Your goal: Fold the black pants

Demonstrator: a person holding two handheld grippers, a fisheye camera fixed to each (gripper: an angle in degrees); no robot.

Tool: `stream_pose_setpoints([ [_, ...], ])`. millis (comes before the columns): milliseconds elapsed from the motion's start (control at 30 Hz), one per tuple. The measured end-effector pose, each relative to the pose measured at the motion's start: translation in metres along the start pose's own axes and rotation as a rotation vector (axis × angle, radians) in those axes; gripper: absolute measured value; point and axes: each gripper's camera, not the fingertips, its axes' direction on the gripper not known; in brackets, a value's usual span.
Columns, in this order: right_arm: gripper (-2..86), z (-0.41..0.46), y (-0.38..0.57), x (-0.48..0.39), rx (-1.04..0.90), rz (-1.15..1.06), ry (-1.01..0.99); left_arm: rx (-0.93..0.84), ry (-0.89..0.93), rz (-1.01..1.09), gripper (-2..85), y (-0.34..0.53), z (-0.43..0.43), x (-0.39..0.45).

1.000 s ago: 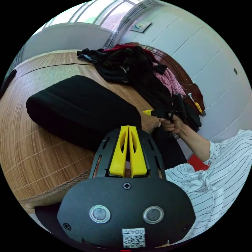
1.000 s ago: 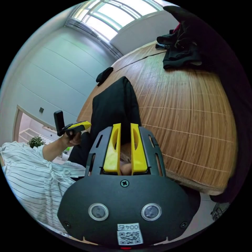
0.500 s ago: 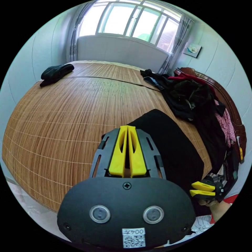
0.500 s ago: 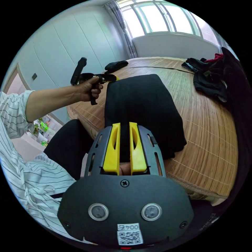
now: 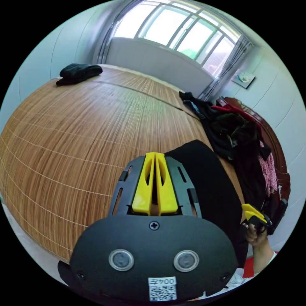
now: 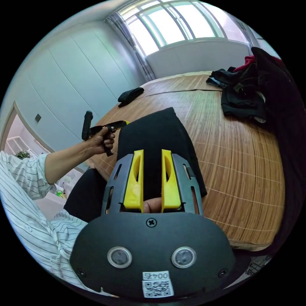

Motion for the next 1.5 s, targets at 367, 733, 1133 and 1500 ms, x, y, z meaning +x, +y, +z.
stream_pose_setpoints([
  [367,8.4,-0.014,0.015,0.044,0.05,0.141,-0.027,0.056,0.309,0.056,0.1,-0.045,-0.033,0.051],
  [733,8.6,-0.002,0.031,0.085,0.036,0.246,-0.12,-0.253,0.206,0.176,0.0,-0.06,0.061,0.101],
  [1133,13.8,-0.048,0.123,0.142,0.139,0.617,-0.275,-0.073,0.27,0.05,0.0,0.039,-0.091,-0.043],
  [1500,15.3,-0.031,0.156,0.175,0.165,0.779,-0.396,-0.168,0.352,0.023,0.2,0.118,-0.081,-0.033],
])
